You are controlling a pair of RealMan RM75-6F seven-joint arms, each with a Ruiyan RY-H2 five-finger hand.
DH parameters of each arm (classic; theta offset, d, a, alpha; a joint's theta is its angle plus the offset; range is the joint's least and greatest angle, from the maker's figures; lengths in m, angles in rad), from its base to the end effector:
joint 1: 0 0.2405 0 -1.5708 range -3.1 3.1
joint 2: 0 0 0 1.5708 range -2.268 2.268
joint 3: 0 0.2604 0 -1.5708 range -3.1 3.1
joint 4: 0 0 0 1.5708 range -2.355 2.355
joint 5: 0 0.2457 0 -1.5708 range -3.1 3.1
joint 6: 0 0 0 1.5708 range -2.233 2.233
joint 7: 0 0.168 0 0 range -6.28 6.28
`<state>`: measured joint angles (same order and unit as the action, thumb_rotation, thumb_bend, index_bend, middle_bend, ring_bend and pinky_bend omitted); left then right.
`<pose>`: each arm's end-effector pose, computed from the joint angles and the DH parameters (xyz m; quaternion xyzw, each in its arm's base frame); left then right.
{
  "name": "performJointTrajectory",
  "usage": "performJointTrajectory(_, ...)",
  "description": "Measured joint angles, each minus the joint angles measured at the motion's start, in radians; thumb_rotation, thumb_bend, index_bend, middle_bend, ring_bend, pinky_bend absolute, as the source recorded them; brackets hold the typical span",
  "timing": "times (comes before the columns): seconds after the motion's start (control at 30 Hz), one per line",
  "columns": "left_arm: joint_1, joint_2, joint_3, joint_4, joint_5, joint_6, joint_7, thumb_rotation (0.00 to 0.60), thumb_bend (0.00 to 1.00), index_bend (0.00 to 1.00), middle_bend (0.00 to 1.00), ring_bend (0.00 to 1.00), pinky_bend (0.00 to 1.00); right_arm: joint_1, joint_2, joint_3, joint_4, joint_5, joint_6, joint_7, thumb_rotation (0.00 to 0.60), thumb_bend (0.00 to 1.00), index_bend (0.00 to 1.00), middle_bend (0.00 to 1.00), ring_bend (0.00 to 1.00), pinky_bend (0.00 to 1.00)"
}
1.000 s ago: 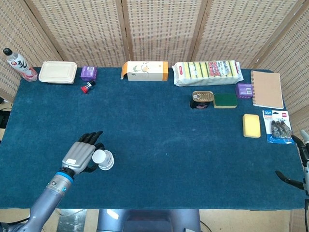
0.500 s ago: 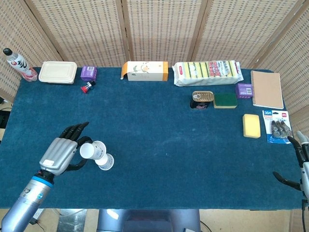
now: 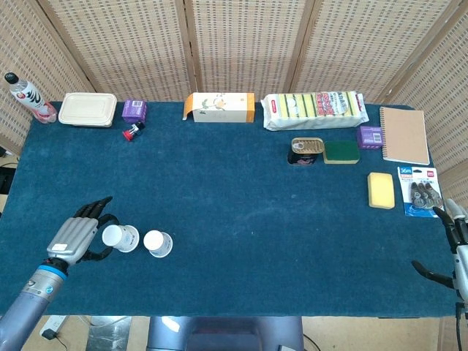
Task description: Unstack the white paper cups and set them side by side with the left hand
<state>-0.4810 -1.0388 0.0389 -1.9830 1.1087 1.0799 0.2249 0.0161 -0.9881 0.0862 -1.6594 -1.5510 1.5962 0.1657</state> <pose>-0.2382 0.2596 0.0537 -0.6846 -0.5048 -0.2853 0.4416 -0.3233 -0.1933 0.1856 0.5558 -0.3732 0.4493 0.5915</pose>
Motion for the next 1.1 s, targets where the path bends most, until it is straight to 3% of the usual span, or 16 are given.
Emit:
performJointTrajectory(0.3,0.001,-0.115,-0.017,0.109,-0.056,-0.04,-0.021,0.6,0.3,0.36,0.0,0.0,0.06,0.0,0.002,0.0,0.001,0.001,0.0,0.005,0.6,0.08,0.08,0.0,0.0,0.0)
performJointTrajectory(0.87,-0.014,-0.154,-0.048,0.109,-0.073,-0.044,0.039,0.6,0.3,0.35,0.0,0.0,0.06,-0.002,0.007,0.002,0.001,0.005,0.001,0.018,0.6,0.08,0.08,0.0,0.0,0.0)
performJointTrajectory(0.97,-0.019,-0.156,-0.049,0.097,-0.087,-0.049,0.052,0.6,0.29,0.28,0.0,0.0,0.06,-0.002,0.008,0.002,0.002,0.006,0.003,0.024,0.6,0.08,0.08,0.0,0.0,0.0)
performJointTrajectory(1.1,-0.02,-0.153,-0.049,0.086,-0.096,-0.05,0.062,0.6,0.29,0.1,0.0,0.0,0.06,-0.004,0.01,0.003,0.003,0.006,0.005,0.03,0.6,0.08,0.08,0.0,0.0,0.0)
